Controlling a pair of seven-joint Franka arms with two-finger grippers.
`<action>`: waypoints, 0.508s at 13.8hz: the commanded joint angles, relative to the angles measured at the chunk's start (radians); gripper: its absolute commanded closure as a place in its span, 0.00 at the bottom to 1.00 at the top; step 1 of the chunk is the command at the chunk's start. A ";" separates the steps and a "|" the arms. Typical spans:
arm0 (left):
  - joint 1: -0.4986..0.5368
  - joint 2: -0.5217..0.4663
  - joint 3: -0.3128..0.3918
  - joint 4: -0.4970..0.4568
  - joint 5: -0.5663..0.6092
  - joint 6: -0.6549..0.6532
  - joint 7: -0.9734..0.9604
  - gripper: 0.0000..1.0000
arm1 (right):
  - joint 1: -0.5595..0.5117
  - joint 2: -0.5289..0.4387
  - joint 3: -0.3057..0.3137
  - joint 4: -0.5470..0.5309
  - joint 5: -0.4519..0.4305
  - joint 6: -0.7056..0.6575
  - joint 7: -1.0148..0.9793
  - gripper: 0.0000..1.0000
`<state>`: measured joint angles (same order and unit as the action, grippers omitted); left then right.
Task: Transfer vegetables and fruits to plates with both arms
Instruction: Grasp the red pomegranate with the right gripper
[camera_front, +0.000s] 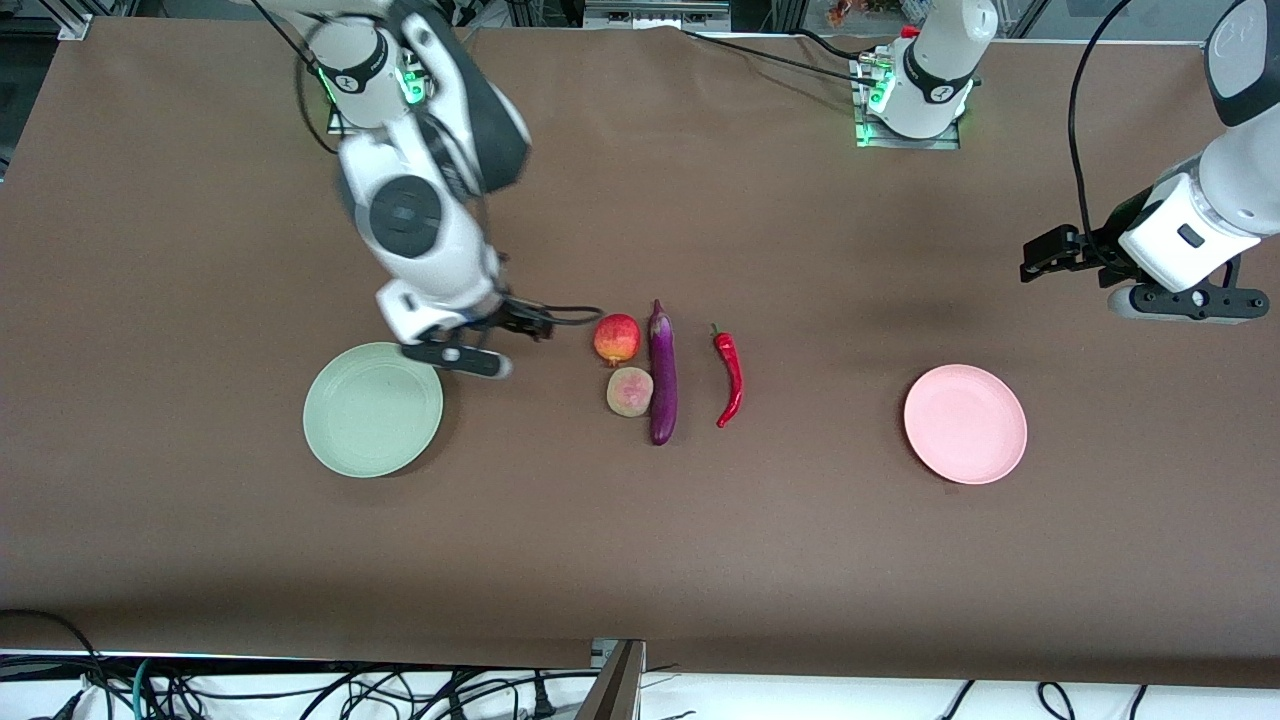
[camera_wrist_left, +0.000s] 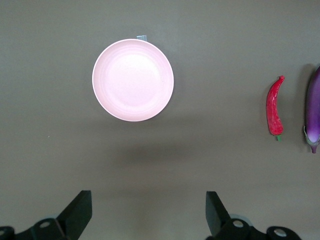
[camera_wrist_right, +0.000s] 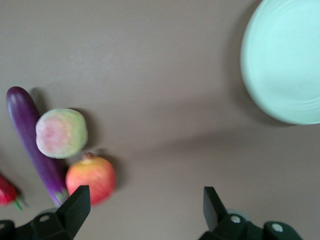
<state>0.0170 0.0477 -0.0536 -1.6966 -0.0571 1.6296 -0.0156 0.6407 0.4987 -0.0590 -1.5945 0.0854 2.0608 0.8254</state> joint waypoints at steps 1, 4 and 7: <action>0.000 0.003 0.000 0.025 0.020 -0.024 -0.001 0.00 | 0.083 0.104 -0.010 0.033 0.011 0.123 0.165 0.00; 0.003 0.003 0.000 0.025 0.020 -0.025 -0.001 0.00 | 0.111 0.141 -0.005 0.036 0.022 0.159 0.210 0.00; 0.006 0.003 0.001 0.026 0.020 -0.025 -0.001 0.00 | 0.128 0.171 0.018 0.036 0.045 0.209 0.213 0.00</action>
<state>0.0206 0.0476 -0.0512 -1.6952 -0.0564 1.6293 -0.0156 0.7581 0.6464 -0.0496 -1.5796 0.1149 2.2470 1.0260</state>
